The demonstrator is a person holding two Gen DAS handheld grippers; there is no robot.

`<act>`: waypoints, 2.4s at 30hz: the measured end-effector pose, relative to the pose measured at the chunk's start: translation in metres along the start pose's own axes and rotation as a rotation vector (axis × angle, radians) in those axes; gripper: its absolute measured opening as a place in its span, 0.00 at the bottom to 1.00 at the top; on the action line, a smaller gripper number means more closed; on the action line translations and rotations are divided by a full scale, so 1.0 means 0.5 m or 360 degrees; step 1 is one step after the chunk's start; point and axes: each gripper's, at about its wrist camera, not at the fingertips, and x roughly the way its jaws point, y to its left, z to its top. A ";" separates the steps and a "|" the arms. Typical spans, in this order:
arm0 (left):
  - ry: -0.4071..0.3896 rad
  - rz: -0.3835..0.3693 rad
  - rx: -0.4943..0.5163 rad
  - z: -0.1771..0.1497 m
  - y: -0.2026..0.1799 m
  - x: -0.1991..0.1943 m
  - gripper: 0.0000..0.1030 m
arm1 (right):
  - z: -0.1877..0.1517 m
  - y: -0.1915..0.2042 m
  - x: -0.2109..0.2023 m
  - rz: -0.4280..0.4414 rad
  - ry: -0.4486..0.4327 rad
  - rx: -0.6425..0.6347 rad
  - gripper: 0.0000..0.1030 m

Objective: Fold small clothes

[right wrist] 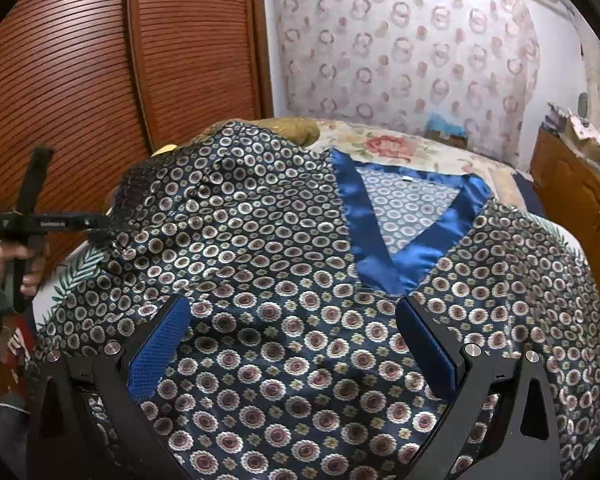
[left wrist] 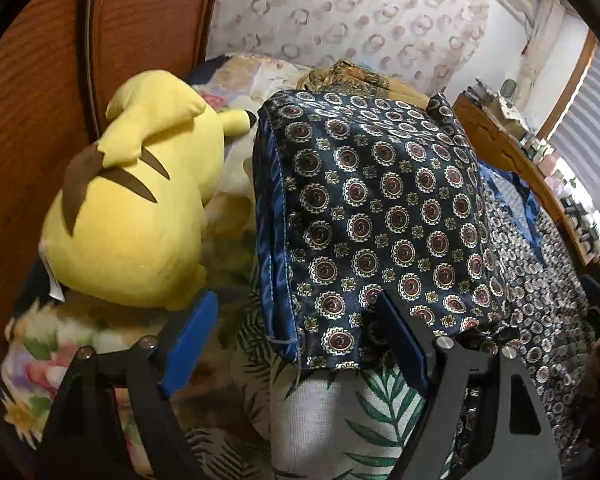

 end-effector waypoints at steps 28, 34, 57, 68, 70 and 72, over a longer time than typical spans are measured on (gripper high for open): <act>-0.0390 -0.0261 0.0591 0.108 -0.322 -0.138 0.00 | -0.002 -0.075 -0.040 -0.0086 -0.0047 0.0096 1.00; -0.0353 -0.0344 0.0738 0.089 -0.426 -0.141 0.11 | -0.011 -0.117 -0.067 -0.0139 -0.0071 0.0162 1.00; -0.0247 -0.0023 0.0570 0.062 -0.289 -0.071 0.47 | 0.015 -0.108 -0.049 0.0037 -0.0036 0.0101 0.81; -0.0331 -0.0017 0.0486 0.069 -0.255 -0.097 0.47 | 0.084 0.037 0.108 0.0370 0.0204 -0.0121 0.50; -0.0341 -0.0010 0.0472 0.073 -0.250 -0.100 0.47 | 0.090 0.062 0.144 0.0427 0.0271 -0.0142 0.44; -0.0347 -0.0008 0.0462 0.076 -0.244 -0.101 0.47 | 0.092 0.086 0.177 0.0464 0.0328 -0.0168 0.40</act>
